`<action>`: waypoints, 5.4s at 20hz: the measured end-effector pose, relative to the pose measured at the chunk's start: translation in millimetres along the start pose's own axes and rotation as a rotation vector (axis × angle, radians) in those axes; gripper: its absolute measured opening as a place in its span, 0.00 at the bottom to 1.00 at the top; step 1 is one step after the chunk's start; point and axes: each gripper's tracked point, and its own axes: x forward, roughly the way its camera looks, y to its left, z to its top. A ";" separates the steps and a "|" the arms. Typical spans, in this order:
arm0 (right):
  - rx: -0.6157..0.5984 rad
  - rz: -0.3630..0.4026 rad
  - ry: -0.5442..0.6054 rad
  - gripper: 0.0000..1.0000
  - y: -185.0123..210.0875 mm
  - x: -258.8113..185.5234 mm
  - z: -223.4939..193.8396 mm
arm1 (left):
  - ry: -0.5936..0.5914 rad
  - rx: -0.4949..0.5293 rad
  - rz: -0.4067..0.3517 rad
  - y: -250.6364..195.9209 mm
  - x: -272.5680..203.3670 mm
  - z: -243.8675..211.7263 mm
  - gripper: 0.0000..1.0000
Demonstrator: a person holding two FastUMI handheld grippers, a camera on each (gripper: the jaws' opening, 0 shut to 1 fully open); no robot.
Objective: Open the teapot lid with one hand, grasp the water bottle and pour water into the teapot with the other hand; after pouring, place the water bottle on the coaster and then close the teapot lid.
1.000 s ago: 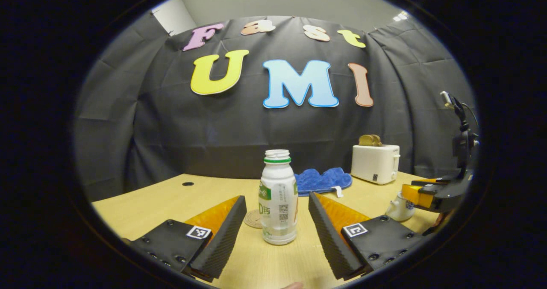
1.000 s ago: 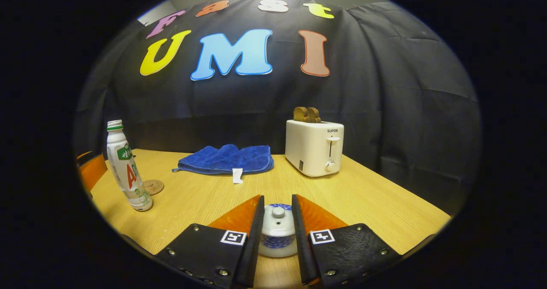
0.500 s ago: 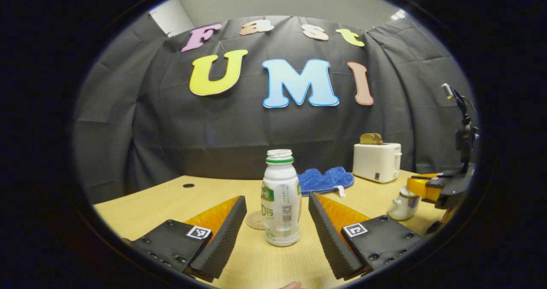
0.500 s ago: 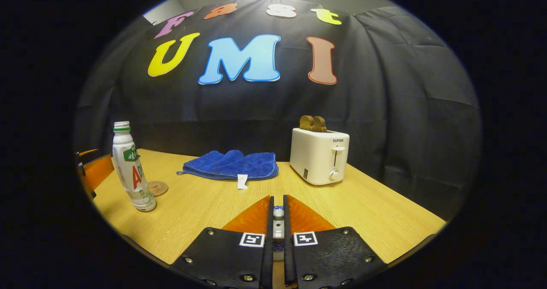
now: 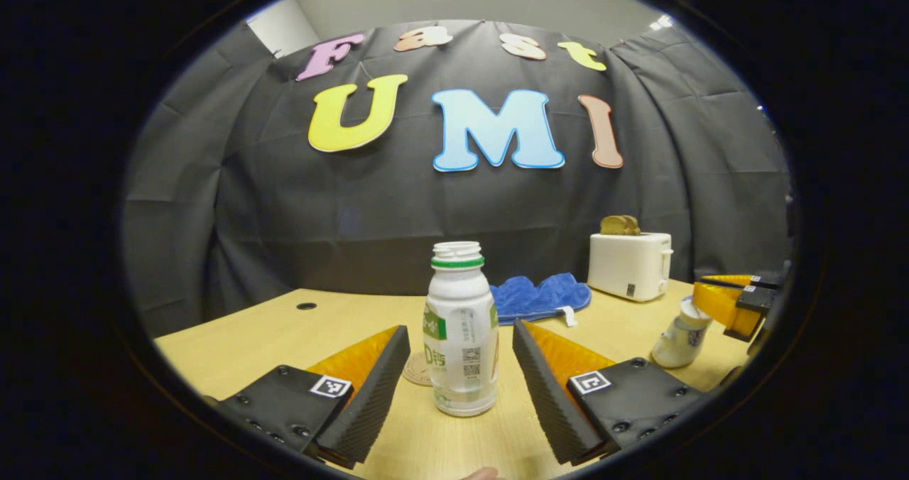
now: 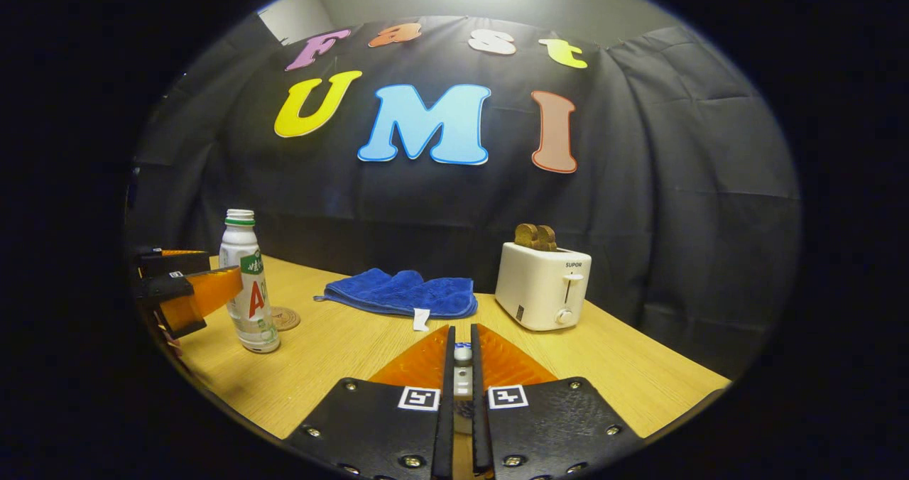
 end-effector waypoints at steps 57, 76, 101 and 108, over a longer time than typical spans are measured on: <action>0.205 0.076 -0.091 0.10 -30.8 -179.4 -2.3 | -0.012 0.802 -0.183 -129.4 38.5 -12.2 0.75; 0.213 0.070 -0.094 0.11 -39.9 -181.3 -3.2 | -0.077 1.275 -0.252 -182.2 45.6 -18.8 0.80; 0.235 0.063 -0.087 0.10 -48.3 -178.7 -3.8 | -0.186 1.710 -0.259 -208.4 22.0 -19.4 0.75; 0.237 0.062 -0.088 0.11 -49.0 -180.4 -2.7 | -0.194 1.729 -0.253 -207.9 21.4 -8.6 0.80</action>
